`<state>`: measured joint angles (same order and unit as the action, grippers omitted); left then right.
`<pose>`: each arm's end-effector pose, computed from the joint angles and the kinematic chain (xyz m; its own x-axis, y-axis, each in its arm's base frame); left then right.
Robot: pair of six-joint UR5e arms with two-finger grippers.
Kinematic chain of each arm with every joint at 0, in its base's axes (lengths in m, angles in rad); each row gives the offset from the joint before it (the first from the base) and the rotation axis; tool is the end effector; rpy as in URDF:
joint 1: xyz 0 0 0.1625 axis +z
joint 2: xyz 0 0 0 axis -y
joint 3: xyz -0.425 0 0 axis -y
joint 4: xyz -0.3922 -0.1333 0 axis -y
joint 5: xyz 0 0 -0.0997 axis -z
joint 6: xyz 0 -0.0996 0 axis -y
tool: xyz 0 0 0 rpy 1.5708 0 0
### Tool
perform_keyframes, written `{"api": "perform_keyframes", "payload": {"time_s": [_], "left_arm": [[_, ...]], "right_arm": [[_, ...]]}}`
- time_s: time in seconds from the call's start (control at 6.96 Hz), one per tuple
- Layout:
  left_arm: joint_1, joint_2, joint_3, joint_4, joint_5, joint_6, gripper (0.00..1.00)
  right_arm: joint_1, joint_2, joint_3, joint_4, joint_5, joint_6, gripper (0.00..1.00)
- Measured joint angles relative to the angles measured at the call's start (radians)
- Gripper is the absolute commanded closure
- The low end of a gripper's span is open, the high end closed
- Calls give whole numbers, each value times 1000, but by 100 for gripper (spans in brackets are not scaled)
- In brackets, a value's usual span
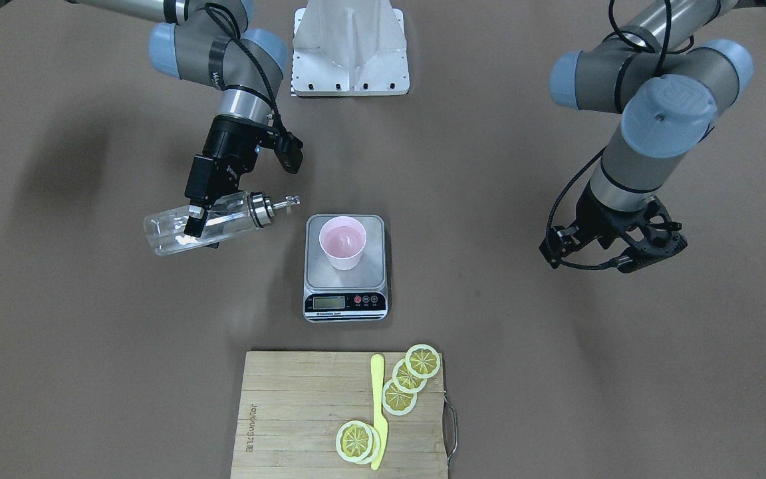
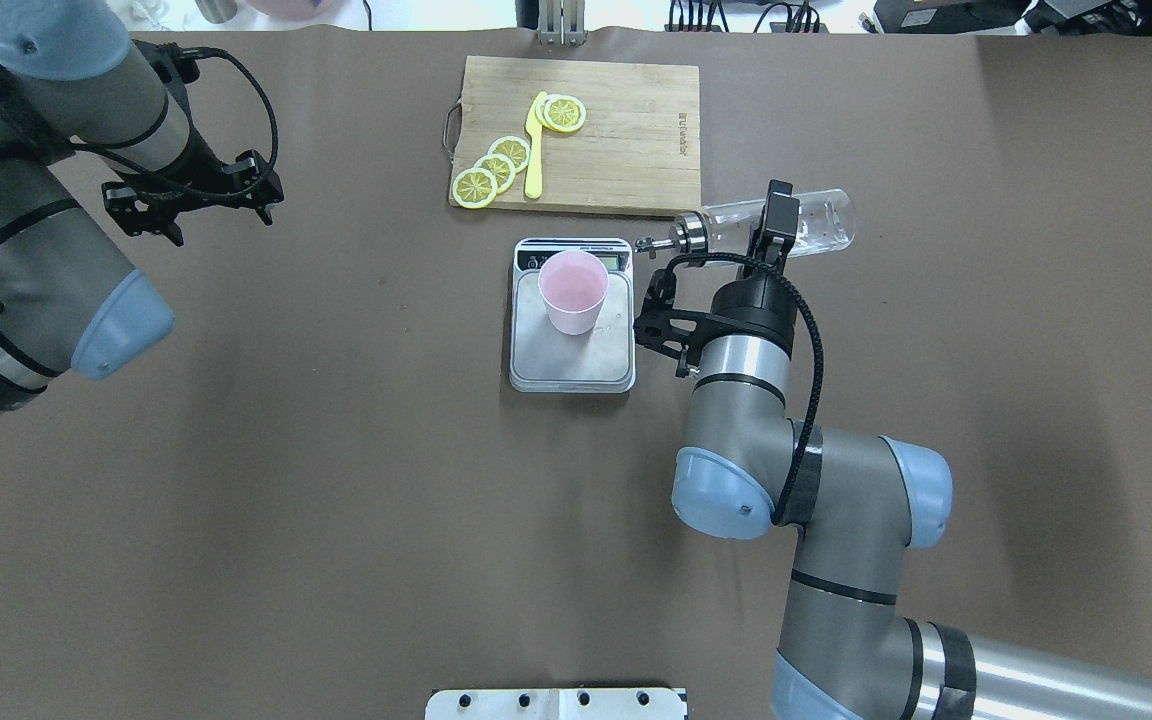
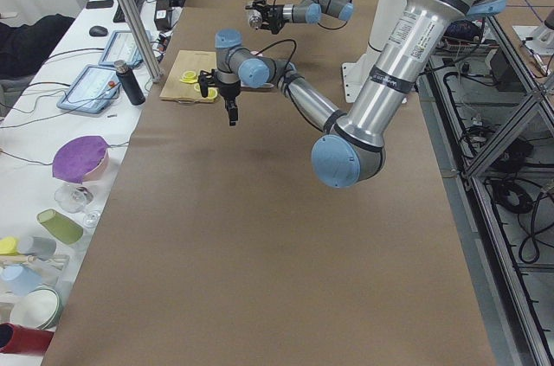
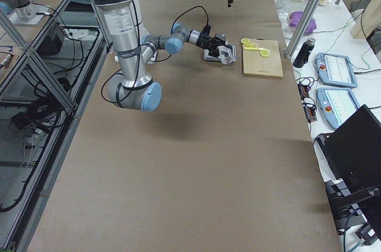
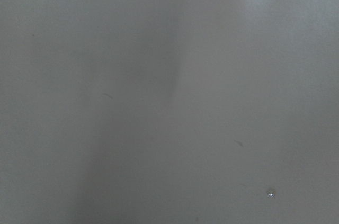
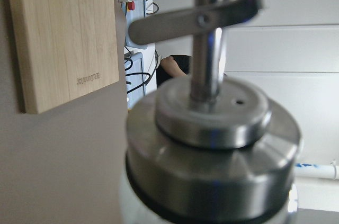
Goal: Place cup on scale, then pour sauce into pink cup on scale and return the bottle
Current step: 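Tilt the bottle spout over the pink cup with the right gripper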
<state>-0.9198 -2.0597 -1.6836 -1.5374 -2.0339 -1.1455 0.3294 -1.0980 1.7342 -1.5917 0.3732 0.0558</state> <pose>0.3262 -0.5748 0.3371 0.6988 -0.3081 -0.6456 0.3049 0.9447 -0.1209 -0.5054 -0.4117 0.2800 0.6686 -0.1561 -0.7270 0.7366 0.2733 0.6187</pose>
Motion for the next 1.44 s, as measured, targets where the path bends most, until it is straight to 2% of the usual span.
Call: {"api": "perform_keyframes", "payload": {"time_s": [0.29, 0.86, 1.44], "left_arm": [[-2, 3, 7, -1, -1, 1, 1], [-5, 6, 32, -8, -18, 1, 1], [-14, 8, 50, -30, -46, 0, 1]], "right_arm": [[-2, 47, -75, -13, -116, -76, 100], [-1, 79, -146, -12, -316, -172, 100], [-1, 53, -159, 0, -359, -167, 100]]}}
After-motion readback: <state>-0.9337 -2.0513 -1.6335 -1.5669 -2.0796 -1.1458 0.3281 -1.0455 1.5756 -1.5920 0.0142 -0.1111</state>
